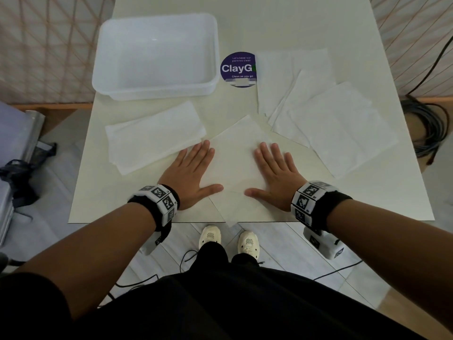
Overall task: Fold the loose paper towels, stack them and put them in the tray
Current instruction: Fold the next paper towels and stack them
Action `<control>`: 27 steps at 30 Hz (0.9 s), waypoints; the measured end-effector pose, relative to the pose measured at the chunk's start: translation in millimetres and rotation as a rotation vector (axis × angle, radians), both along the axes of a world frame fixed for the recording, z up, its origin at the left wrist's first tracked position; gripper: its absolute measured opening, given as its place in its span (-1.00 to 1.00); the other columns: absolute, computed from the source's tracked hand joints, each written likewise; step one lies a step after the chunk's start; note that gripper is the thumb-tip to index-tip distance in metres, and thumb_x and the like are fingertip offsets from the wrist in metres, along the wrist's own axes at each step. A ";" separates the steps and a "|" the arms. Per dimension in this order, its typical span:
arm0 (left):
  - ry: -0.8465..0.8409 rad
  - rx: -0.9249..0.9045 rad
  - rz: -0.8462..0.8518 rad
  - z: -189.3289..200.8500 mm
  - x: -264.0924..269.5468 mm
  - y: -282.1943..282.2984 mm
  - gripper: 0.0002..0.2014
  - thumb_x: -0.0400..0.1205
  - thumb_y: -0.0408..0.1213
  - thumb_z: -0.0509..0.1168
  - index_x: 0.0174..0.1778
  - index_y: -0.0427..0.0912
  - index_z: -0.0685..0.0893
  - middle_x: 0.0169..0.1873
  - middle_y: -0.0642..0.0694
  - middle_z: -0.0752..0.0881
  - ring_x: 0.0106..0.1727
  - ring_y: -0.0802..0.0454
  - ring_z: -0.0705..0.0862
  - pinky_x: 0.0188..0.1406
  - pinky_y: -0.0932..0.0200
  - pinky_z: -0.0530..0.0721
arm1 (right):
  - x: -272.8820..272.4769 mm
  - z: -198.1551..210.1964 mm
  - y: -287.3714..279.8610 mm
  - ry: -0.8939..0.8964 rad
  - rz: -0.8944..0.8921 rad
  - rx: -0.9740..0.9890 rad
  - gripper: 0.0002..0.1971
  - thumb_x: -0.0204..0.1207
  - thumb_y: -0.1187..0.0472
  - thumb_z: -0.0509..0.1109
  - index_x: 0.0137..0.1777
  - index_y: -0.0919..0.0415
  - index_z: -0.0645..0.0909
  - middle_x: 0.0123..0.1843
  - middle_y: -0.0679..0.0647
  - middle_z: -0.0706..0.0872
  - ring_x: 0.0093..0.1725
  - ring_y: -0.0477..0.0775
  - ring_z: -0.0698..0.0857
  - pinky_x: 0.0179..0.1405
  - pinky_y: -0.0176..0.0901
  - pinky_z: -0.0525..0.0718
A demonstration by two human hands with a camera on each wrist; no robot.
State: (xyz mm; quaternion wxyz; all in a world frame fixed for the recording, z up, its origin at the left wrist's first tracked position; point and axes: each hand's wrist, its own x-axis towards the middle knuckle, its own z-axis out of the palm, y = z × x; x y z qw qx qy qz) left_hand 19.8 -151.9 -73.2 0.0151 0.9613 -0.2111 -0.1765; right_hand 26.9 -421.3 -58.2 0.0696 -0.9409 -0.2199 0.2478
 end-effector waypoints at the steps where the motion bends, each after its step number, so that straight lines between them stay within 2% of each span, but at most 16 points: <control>1: 0.001 -0.008 0.003 0.6 0.0 -0.2 -0.11 0.59 0.44 -0.22 0.60 -0.08 -0.42 0.63 -0.05 -0.42 0.65 0.06 -0.38 0.63 -0.01 -0.33 | 0.3 0.4 -0.4 0.002 0.003 0.000 0.03 0.36 -0.55 -0.13 0.61 0.04 -0.48 0.58 -0.07 -0.56 0.58 0.07 -0.51 0.58 0.11 -0.38; 6: 0.010 -0.011 0.013 3.9 -0.5 -2.6 -0.10 0.58 0.44 -0.21 0.60 -0.08 -0.43 0.63 -0.06 -0.42 0.66 0.04 -0.38 0.64 -0.04 -0.32 | 0.3 4.2 1.4 0.009 -0.028 0.001 0.08 0.34 -0.57 -0.08 0.63 0.07 -0.44 0.63 -0.03 -0.49 0.61 0.07 -0.46 0.62 0.16 -0.34; 8: 0.014 0.002 0.005 6.0 1.2 -3.8 -0.07 0.56 0.46 -0.25 0.63 -0.11 -0.39 0.65 -0.10 -0.38 0.67 0.01 -0.36 0.63 -0.04 -0.33 | 1.2 9.7 2.9 -0.031 -0.103 0.048 0.01 0.42 -0.52 -0.06 0.67 0.09 -0.30 0.70 0.02 -0.32 0.67 0.10 -0.29 0.64 0.12 -0.29; 9: 0.011 0.005 0.003 8.0 1.7 -4.9 -0.05 0.54 0.47 -0.26 0.65 -0.12 -0.35 0.66 -0.12 -0.34 0.67 -0.02 -0.34 0.63 -0.03 -0.34 | 3.7 13.6 3.8 -0.064 -0.150 0.086 -0.07 0.50 -0.44 -0.01 0.68 0.12 -0.17 0.72 0.05 -0.17 0.69 0.13 -0.15 0.64 0.09 -0.21; 12: -0.036 -0.043 0.025 19.0 3.2 -12.0 -0.05 0.54 0.45 -0.07 0.69 -0.13 -0.10 0.70 -0.13 -0.08 0.70 -0.07 -0.17 0.65 -0.02 -0.25 | 15.6 23.7 6.9 -0.187 -0.225 0.136 -0.33 0.58 -0.18 0.21 0.61 0.11 0.18 0.61 0.08 0.29 0.56 0.17 0.28 0.53 0.04 0.16; 14: -0.123 -0.159 0.041 26.7 5.5 -19.2 -0.16 0.52 0.36 0.10 0.62 -0.11 0.25 0.63 -0.09 0.26 0.65 -0.10 0.10 0.62 -0.02 -0.01 | 22.9 26.8 9.3 -0.214 -0.230 0.101 -0.36 0.53 -0.10 0.31 0.56 0.09 0.26 0.51 0.06 0.40 0.45 0.18 0.39 0.44 0.04 0.28; 16: -0.197 -0.312 0.031 30.5 10.5 -30.1 -0.34 0.52 0.25 0.14 0.43 -0.10 0.53 0.46 -0.05 0.52 0.52 -0.08 0.34 0.50 -0.05 0.26 | 27.5 28.4 11.9 -0.222 -0.237 0.072 -0.35 0.48 -0.11 0.36 0.53 0.07 0.29 0.44 0.05 0.46 0.40 0.17 0.44 0.39 0.04 0.31; 18: -0.200 -0.432 0.032 31.3 19.4 -42.3 -0.49 0.58 0.10 0.18 0.35 -0.11 0.60 0.37 -0.04 0.60 0.42 -0.06 0.44 0.41 -0.03 0.38 | 30.3 28.9 13.3 -0.246 -0.244 0.053 -0.34 0.42 -0.13 0.41 0.49 0.04 0.33 0.37 0.03 0.52 0.35 0.15 0.47 0.36 0.03 0.32; 21: -0.112 -0.503 0.091 29.6 31.1 -58.9 -0.60 0.65 -0.08 0.26 0.41 -0.08 0.57 0.37 -0.02 0.59 0.40 -0.03 0.46 0.41 0.07 0.33 | 34.4 30.8 14.1 -0.257 -0.252 0.034 -0.39 0.37 -0.17 0.44 0.40 -0.01 0.43 0.25 -0.02 0.60 0.30 0.12 0.48 0.37 0.02 0.29; 24: -0.119 -0.442 0.091 23.2 38.4 -66.0 -0.63 0.67 -0.10 0.25 0.41 -0.04 0.57 0.27 0.00 0.62 0.32 -0.05 0.48 0.33 0.11 0.29 | 37.7 33.0 13.7 -0.249 -0.235 0.017 -0.49 0.36 -0.19 0.45 0.28 -0.06 0.53 0.21 -0.04 0.61 0.28 0.11 0.47 0.38 0.02 0.26; 27: -0.134 -0.398 0.104 21.9 43.3 -67.7 -0.67 0.64 -0.07 0.28 0.32 0.01 0.64 0.19 0.02 0.62 0.26 -0.05 0.46 0.27 0.10 0.26 | 38.9 35.0 13.5 -0.236 -0.219 0.018 -0.61 0.38 -0.19 0.43 0.17 -0.09 0.60 0.20 -0.04 0.60 0.27 0.12 0.46 0.39 0.04 0.22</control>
